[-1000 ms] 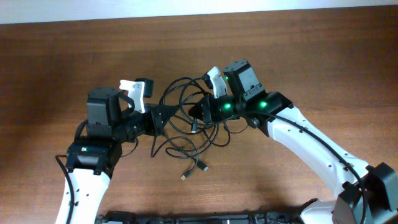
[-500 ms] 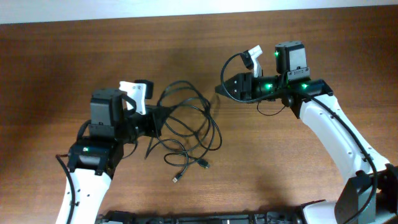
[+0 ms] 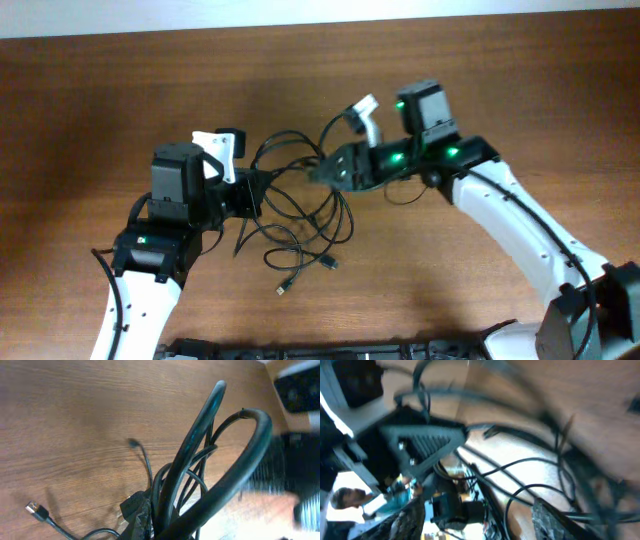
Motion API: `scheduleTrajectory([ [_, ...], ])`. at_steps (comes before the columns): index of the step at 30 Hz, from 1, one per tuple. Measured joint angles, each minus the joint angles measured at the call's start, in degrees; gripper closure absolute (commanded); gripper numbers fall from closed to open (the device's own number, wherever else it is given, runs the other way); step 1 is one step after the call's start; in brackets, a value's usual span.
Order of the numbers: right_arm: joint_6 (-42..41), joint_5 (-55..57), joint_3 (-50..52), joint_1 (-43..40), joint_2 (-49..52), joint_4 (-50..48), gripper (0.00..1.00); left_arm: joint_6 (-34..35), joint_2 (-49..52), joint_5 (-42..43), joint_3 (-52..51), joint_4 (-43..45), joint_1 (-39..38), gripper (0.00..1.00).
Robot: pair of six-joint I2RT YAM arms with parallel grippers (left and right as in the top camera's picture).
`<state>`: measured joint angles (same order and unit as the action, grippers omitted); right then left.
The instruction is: Untangle cables
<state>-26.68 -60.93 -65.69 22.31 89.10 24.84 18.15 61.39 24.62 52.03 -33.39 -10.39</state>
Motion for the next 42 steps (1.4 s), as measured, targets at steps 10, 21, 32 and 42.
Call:
scheduleTrajectory([
  [10,-10.1,13.57,0.02,4.09,-0.02,-7.5,0.39,5.31,0.0,-1.11,0.0,0.02,-3.13,1.0],
  [21,-15.06,24.55,0.02,6.8,-0.02,-7.56,0.96,8.57,0.0,-1.38,0.0,5.35,-10.19,1.0],
  [32,-14.91,10.54,0.02,1.03,0.0,-7.21,0.96,7.37,0.0,-19.87,0.11,-4.02,-10.67,1.0],
  [42,-10.93,7.65,0.02,-8.74,0.0,-6.43,0.89,0.37,0.0,-15.08,0.11,-3.19,-10.67,1.0],
])
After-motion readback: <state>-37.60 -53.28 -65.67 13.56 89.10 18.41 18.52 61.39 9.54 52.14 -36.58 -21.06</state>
